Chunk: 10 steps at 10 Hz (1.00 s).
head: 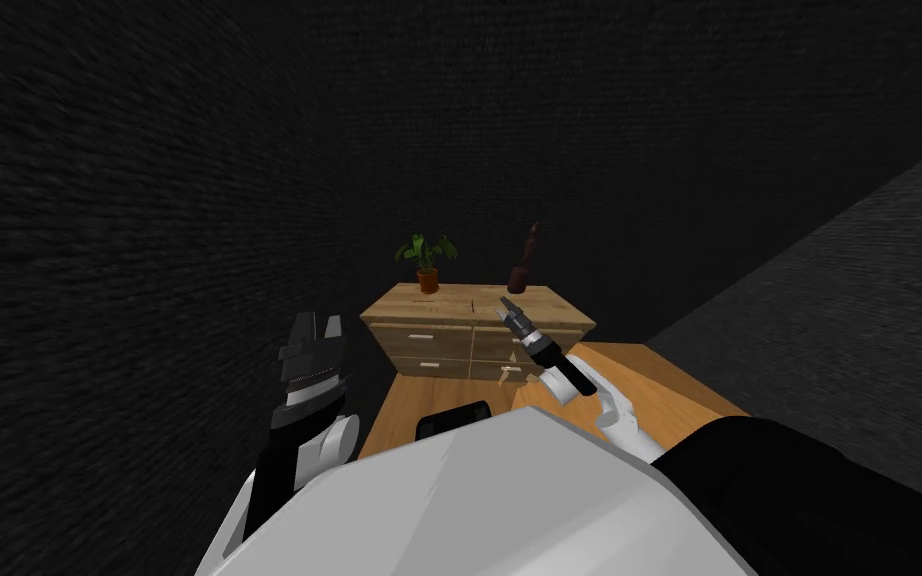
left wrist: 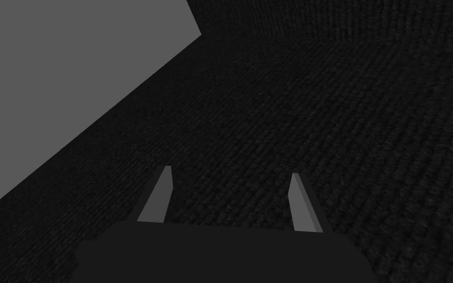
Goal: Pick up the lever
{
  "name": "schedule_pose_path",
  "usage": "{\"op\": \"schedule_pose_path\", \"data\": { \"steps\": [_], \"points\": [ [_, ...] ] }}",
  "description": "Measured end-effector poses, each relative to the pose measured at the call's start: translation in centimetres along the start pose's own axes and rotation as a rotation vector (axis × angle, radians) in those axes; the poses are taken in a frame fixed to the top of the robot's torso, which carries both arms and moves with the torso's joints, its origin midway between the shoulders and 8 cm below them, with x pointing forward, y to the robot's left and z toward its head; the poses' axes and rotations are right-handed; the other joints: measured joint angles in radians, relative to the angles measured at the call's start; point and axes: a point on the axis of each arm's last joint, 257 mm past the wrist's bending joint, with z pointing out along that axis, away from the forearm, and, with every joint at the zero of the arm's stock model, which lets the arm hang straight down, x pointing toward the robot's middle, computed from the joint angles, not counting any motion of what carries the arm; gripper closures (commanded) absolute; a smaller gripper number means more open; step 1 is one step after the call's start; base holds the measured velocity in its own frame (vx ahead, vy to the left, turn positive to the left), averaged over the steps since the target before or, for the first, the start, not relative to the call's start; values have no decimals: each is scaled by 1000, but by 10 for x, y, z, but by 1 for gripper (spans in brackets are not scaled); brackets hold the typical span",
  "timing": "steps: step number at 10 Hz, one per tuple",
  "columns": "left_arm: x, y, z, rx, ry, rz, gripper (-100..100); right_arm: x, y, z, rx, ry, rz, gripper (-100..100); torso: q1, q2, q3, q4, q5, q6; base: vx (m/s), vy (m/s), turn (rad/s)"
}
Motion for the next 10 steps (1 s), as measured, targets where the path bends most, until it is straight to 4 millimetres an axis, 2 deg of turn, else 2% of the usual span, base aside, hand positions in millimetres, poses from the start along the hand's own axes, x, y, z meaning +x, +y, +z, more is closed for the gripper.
{"op": "schedule_pose_path", "data": {
  "steps": [10],
  "points": [
    [0,0,0,0,0,0,0,-10,-77,-20,270,130,-148,-100,2,-3,-2,-1,0,0,-11,24,117]
  ]
}}
